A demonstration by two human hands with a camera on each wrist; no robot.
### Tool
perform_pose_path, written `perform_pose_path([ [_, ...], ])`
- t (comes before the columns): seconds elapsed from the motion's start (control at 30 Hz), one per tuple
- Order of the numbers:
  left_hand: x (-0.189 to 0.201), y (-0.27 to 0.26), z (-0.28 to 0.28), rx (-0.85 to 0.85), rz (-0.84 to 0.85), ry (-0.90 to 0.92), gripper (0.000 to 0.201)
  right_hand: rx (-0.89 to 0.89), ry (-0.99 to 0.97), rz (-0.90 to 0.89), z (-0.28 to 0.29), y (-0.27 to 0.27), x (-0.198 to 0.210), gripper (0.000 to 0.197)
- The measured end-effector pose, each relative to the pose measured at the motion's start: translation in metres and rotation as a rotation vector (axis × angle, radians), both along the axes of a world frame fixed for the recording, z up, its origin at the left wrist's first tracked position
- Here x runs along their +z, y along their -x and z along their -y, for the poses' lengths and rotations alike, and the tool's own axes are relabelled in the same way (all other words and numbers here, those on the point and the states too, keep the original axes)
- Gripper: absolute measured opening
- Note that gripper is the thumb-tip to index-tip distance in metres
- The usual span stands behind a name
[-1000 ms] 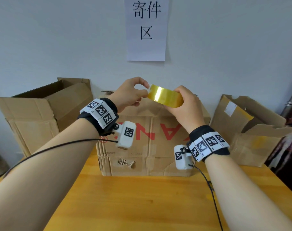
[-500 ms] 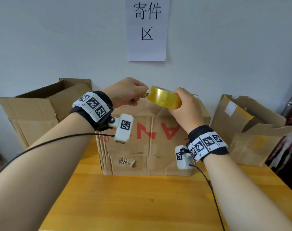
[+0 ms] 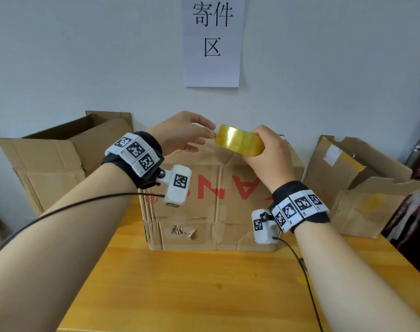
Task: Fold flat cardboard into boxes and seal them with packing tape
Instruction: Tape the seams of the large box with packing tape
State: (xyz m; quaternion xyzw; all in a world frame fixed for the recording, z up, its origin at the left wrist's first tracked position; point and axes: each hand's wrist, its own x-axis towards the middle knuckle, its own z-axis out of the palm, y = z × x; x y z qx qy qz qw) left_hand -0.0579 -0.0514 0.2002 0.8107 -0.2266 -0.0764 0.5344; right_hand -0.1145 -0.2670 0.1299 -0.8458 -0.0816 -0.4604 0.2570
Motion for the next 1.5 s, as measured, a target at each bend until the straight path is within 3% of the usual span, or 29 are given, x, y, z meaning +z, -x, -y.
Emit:
perform_pose_path([
  [0.37, -0.009, -0.004, 0.004, 0.056, 0.066, 0.109, 0.019, -0.008, 0.005, 0.027, -0.003, 0.001, 0.0, 0.019],
  [0.9, -0.014, -0.007, 0.003, -0.025, -0.02, 0.117, 0.014, -0.009, 0.02, 0.022, -0.005, 0.003, 0.001, 0.021],
  [1.5, -0.025, -0.007, -0.002, -0.027, 0.02, 0.128, 0.014, 0.018, 0.013, -0.056, -0.007, 0.002, -0.003, 0.021],
])
